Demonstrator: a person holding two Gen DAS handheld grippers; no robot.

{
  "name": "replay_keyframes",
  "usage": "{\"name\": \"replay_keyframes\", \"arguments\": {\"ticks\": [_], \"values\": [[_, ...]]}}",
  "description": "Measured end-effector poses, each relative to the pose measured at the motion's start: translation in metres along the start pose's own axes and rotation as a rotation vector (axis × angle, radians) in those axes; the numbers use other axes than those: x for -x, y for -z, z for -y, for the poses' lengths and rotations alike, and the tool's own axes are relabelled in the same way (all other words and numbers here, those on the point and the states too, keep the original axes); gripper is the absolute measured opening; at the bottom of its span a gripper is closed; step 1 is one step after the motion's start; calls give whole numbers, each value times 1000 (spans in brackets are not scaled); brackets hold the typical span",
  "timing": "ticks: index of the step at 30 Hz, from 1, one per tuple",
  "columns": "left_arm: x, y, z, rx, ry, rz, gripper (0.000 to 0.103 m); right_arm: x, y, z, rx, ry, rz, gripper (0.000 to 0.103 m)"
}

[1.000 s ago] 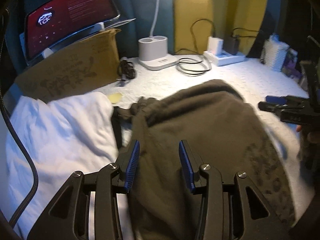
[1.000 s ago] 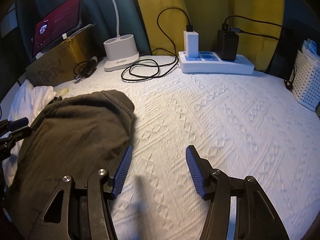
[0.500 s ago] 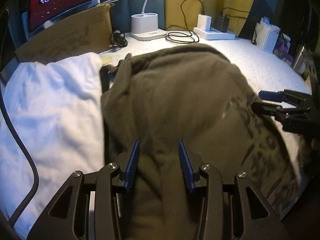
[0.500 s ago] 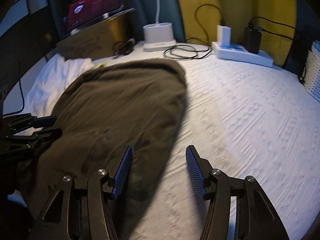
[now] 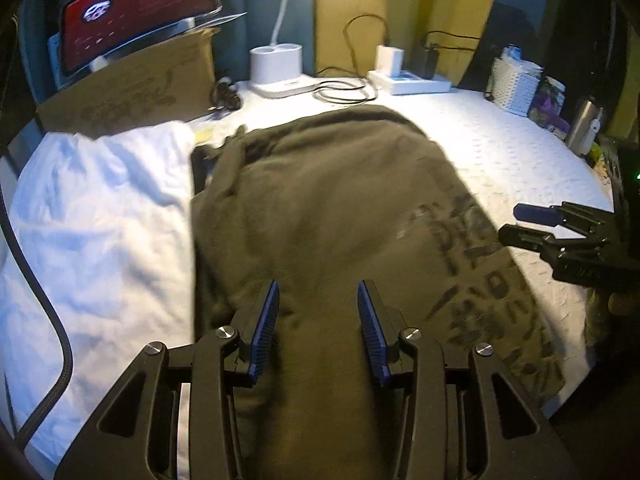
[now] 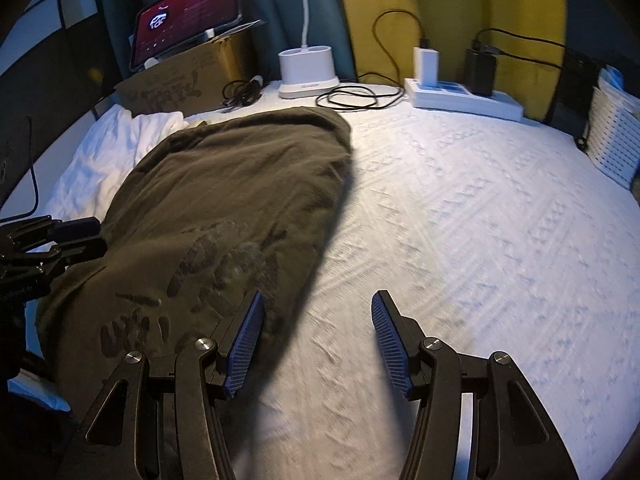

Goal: Fold small clothes

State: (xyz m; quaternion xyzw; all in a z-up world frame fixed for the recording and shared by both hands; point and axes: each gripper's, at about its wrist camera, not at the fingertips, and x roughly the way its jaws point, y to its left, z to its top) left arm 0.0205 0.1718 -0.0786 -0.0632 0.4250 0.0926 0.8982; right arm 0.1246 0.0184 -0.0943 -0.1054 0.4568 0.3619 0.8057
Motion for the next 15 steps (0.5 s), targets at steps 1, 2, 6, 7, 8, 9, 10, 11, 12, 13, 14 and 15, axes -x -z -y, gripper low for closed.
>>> {"name": "replay_keyframes", "arguments": {"ticks": [1,2,6,7,8,9,10,11,12,13,14,15], "values": [[1,-1,4,-4,7,2,41,3,3,3,-7,4,3,58],[0,-3,8,-10,13,3,41,7,5,7,-16,9,6,58],[-7,-6,26,-19,22,-23,41,21,14,24,-51,29,24,58],[-10,-6,30,-13,27,-36,41,24,16,27,-57,32,27,58],[-13,-5,34,-10,34,-45,41,27,19,32,-68,38,32,58],[-14,-4,40,-11,47,-48,41,30,21,35,-75,43,35,58],[-14,-4,46,-13,58,-48,41,34,25,40,-85,48,38,58],[-14,-3,52,-18,70,-48,41,36,28,44,-94,53,40,58],[-14,-4,57,-23,77,-49,41,39,31,48,-104,57,42,58],[-14,-5,62,-33,87,-52,41,41,34,51,-109,59,43,58],[-15,-6,69,-40,93,-56,41,44,37,55,-118,63,44,58],[-15,-7,73,-41,95,-57,41,47,39,57,-124,68,44,58]]}}
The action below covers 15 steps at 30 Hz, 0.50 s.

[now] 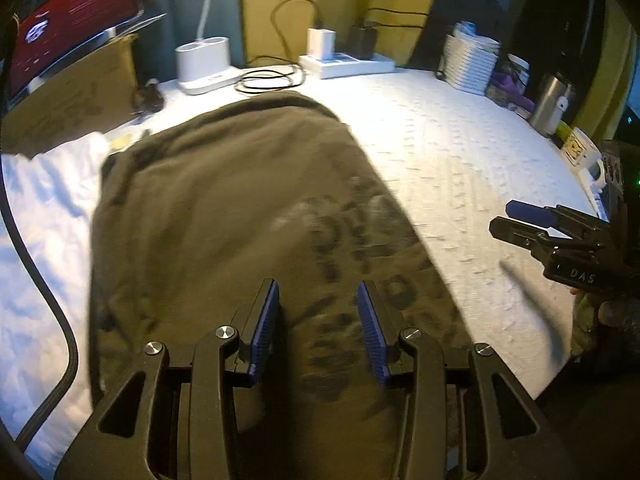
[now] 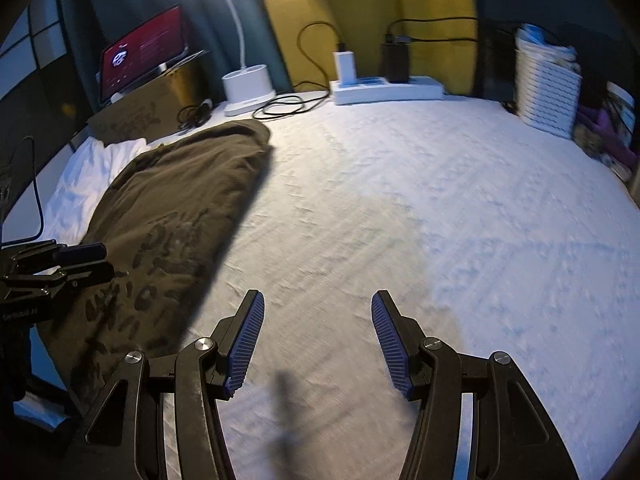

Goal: Fold small clothes

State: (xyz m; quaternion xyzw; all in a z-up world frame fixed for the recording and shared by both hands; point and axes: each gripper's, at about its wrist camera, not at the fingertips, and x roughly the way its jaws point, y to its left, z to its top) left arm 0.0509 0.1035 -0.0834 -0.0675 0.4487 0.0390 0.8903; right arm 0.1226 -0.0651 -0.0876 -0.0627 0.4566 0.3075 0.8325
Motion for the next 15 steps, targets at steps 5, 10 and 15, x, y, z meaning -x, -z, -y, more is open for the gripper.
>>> {"name": "replay_keyframes", "arguments": {"ticks": [5,10,15], "values": [[3,-5,20,28,35,41,54,20,8,15,-14,48,30,58],[4,-6,38,54,65,118,75,42,8,29,-37,85,58,58],[10,-9,53,42,58,140,75,70,6,39,-49,119,105,58]]}}
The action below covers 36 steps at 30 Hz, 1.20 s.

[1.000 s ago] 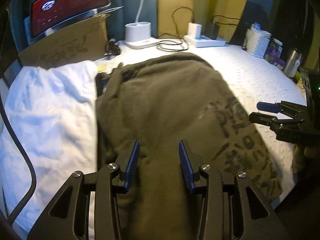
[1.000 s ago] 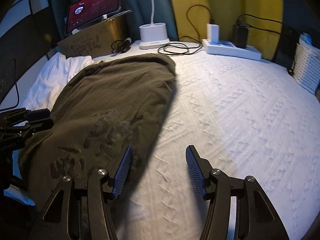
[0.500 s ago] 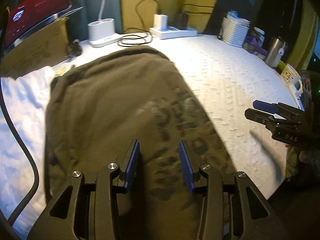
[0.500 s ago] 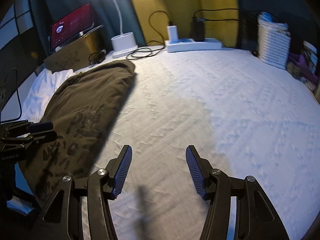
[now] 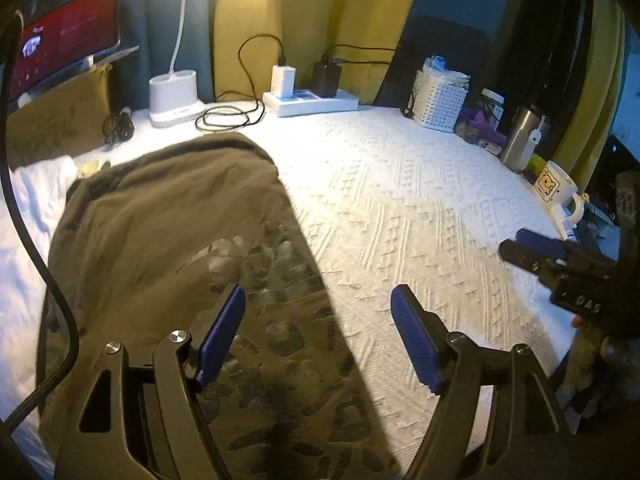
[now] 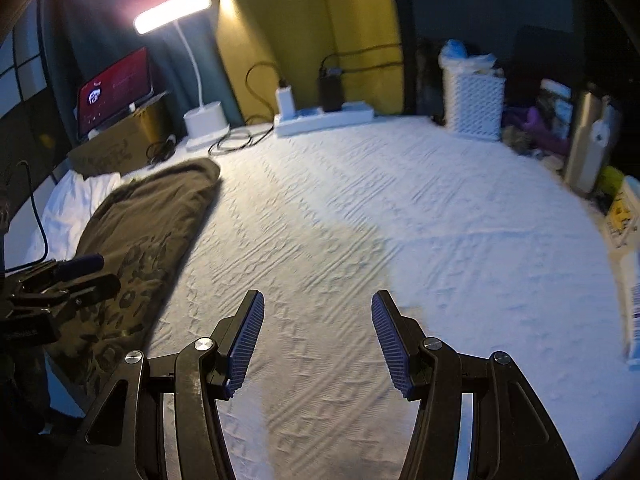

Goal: Fold small clothes

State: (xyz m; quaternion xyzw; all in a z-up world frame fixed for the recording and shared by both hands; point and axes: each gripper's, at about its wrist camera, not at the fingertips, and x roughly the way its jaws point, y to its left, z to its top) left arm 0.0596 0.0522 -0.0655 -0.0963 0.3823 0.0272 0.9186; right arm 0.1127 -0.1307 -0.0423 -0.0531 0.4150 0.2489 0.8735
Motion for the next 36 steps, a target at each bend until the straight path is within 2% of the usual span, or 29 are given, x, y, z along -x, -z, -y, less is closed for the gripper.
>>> {"name": "replay_keyframes", "arguments": {"ticks": [2,6,12,16,19,27,32,36], "values": [[3,-2,5,-20,8,6,75,10,-3,4,-2,9,22,58],[11,-6,13,-26,30,31,75,26,-5,9,-8,22,55,72],[26,-12,27,-79,12,71,75,54,-11,8,-3,43,114,74],[43,-16,29,-85,0,134,75,69,-13,7,-5,55,138,74],[57,-19,32,-86,-36,185,75,81,-16,6,-1,63,165,74],[91,-27,37,-106,-48,290,76,114,-20,2,17,78,245,75],[109,-25,42,-131,-88,366,86,137,-24,-3,29,101,297,76],[122,-28,41,-127,-156,422,95,154,-26,-10,47,113,336,80]]}}
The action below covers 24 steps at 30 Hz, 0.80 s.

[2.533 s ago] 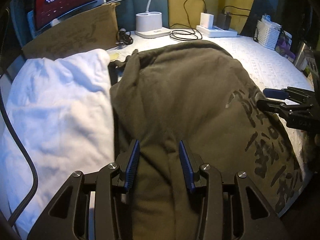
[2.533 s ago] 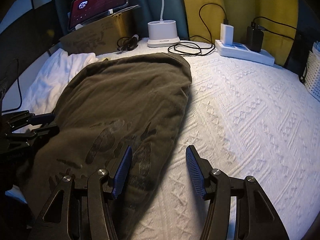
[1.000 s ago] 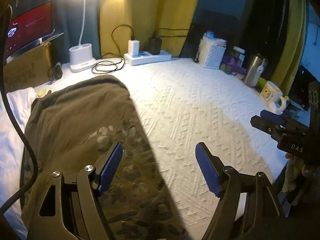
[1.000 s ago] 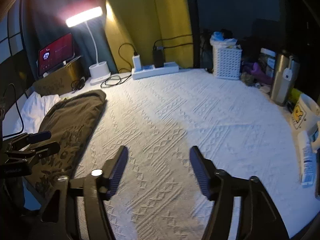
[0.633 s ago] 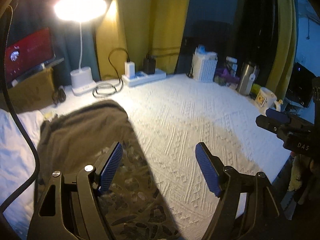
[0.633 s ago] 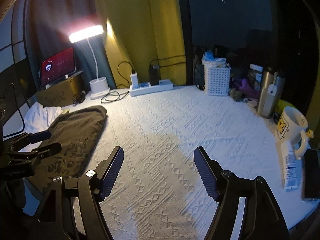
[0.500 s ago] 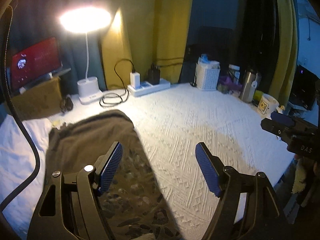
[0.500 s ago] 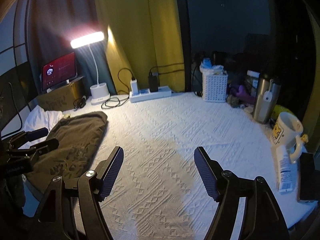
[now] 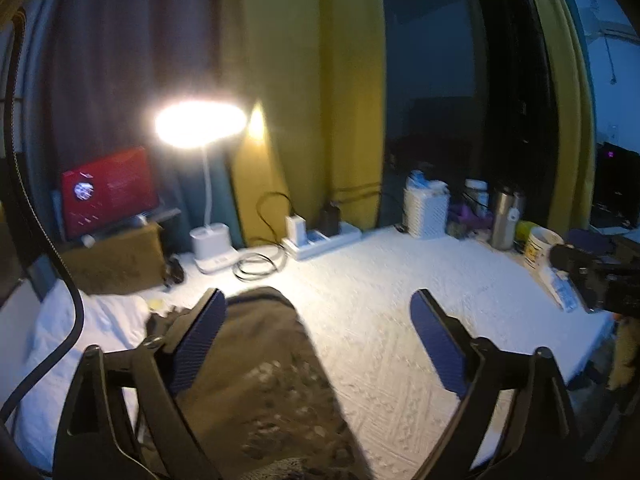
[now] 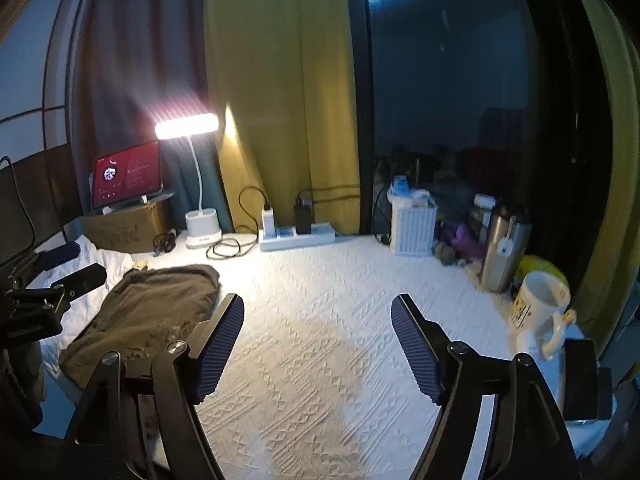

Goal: Fold small clothes

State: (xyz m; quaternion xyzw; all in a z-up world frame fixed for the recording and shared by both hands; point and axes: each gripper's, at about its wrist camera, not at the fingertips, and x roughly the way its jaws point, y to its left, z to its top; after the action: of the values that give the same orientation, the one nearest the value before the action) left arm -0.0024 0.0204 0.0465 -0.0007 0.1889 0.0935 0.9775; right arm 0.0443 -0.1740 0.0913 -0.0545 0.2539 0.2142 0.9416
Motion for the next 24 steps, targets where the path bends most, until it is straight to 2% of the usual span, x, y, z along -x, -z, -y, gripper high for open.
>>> {"name": "replay_keyframes", "arguments": {"ticks": [3,6,14,18,24], "values": [[7,-3,-3,2,-33,25,96,13,-7,-5,15,16,38,87],[17,-6,-4,0,-42,60,96,26,-14,-8,23,23,73,88],[46,-18,-17,37,6,145,97,50,-23,-16,23,40,111,89],[52,-20,-24,41,-5,154,97,60,-30,-17,2,27,101,94],[58,-18,-33,79,-9,162,98,69,-34,-23,16,25,114,95]]}}
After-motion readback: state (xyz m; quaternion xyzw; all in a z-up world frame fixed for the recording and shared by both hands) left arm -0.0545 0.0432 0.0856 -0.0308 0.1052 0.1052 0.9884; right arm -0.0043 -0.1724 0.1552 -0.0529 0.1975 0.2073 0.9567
